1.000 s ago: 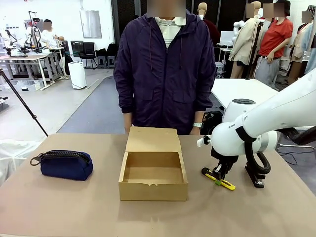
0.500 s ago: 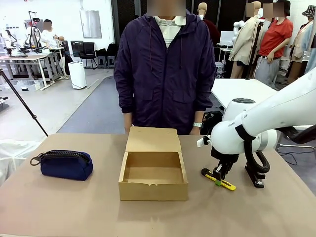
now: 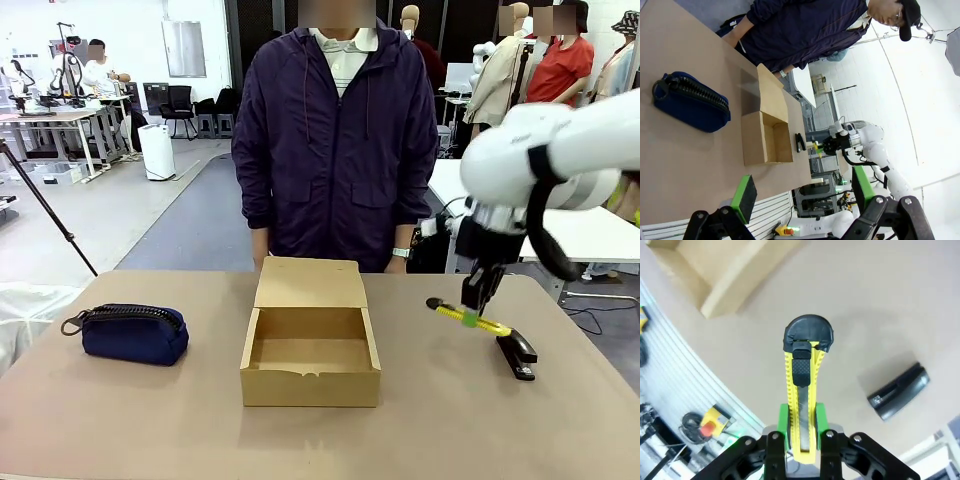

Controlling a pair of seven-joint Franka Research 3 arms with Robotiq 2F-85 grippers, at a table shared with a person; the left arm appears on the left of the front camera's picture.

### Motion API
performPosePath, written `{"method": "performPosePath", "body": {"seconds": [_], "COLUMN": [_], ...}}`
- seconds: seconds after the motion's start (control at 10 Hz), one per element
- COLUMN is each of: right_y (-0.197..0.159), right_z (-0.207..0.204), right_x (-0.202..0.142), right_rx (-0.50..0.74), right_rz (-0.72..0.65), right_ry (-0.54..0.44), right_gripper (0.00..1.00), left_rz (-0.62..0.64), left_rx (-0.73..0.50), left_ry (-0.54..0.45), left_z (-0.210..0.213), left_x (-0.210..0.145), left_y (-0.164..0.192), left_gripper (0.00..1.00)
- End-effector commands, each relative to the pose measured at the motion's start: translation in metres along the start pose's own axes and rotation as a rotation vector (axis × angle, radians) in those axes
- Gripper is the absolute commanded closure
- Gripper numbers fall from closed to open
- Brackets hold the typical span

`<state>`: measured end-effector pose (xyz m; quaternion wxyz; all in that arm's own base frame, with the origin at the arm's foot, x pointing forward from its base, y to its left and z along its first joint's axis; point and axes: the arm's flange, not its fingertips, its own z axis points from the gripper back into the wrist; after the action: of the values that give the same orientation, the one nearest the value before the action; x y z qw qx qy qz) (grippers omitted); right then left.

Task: Pack the items into the box.
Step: Pick up the item specified by the human and place it in the Mailer Box.

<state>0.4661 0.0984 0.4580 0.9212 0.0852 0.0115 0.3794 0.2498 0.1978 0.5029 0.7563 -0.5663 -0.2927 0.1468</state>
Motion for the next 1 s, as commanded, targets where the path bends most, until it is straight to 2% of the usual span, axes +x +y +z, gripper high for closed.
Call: {"method": "performPosePath", "body": {"seconds": [0.0,0.4,0.6,0.7,0.9], "right_y": [0.0,0.001,0.023,0.038,0.085], "right_z": [-0.024,-0.017,-0.011,-0.008,0.006], "right_x": [0.011,0.006,0.03,0.042,0.064], "right_rx": [-0.02,0.005,-0.02,-0.063,-0.09], "right_rz": [0.021,0.014,0.207,0.25,0.463], "right_ry": [0.019,0.018,-0.007,-0.009,-0.036], "right_gripper": [1.0,1.0,1.0,1.0,1.0], "left_rz": [-0.009,-0.009,-0.009,-0.009,-0.009], "left_rx": [-0.02,-0.02,-0.02,-0.02,-0.02], "left_ry": [-0.007,-0.007,-0.007,-0.007,-0.007], "left_z": [0.0,0.0,0.0,0.0,0.0], "left_x": [0.001,0.001,0.001,0.001,0.001], "left_y": [-0.002,-0.002,-0.002,-0.002,-0.002], "left_gripper": [0.0,0.0,0.0,0.0,0.0]}}
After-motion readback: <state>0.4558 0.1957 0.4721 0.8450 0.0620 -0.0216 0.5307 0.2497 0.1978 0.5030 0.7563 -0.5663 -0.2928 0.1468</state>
